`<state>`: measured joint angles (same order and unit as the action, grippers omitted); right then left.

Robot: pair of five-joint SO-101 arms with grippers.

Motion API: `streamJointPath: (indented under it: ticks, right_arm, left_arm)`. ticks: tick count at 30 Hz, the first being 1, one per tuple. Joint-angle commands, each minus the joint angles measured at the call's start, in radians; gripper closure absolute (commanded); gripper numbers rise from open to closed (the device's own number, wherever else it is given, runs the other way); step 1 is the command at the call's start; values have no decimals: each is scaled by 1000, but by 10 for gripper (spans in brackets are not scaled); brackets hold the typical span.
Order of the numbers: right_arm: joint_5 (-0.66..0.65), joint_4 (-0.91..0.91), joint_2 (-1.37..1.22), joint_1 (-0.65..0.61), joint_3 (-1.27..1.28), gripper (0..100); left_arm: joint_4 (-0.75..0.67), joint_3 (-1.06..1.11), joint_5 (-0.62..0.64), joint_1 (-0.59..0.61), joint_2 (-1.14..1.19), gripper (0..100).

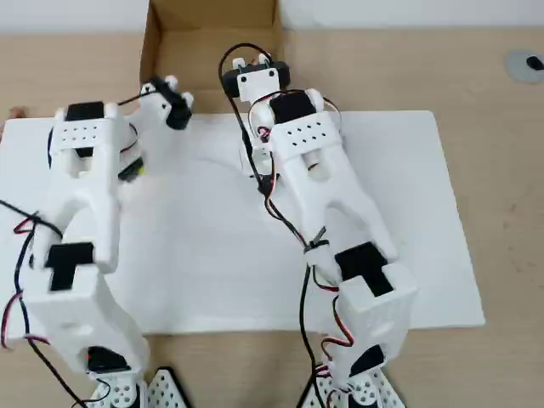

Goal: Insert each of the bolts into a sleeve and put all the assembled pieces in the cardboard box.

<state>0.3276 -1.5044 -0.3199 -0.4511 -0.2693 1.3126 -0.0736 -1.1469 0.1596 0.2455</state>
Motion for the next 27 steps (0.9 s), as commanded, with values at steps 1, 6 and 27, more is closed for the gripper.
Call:
streamJointPath:
  ticks: [1,6,27]
  right_arm:
    - [11,8,61,-21,2,786]
    - [5,29,58,-21,2,786]
    - [3,413,56,-39,341,786]
  left_arm:
    - [77,-66,5,-35,-179,991]
    - [172,-63,84,-35,-331,991]
    - [210,407,244,-68,-1159,990]
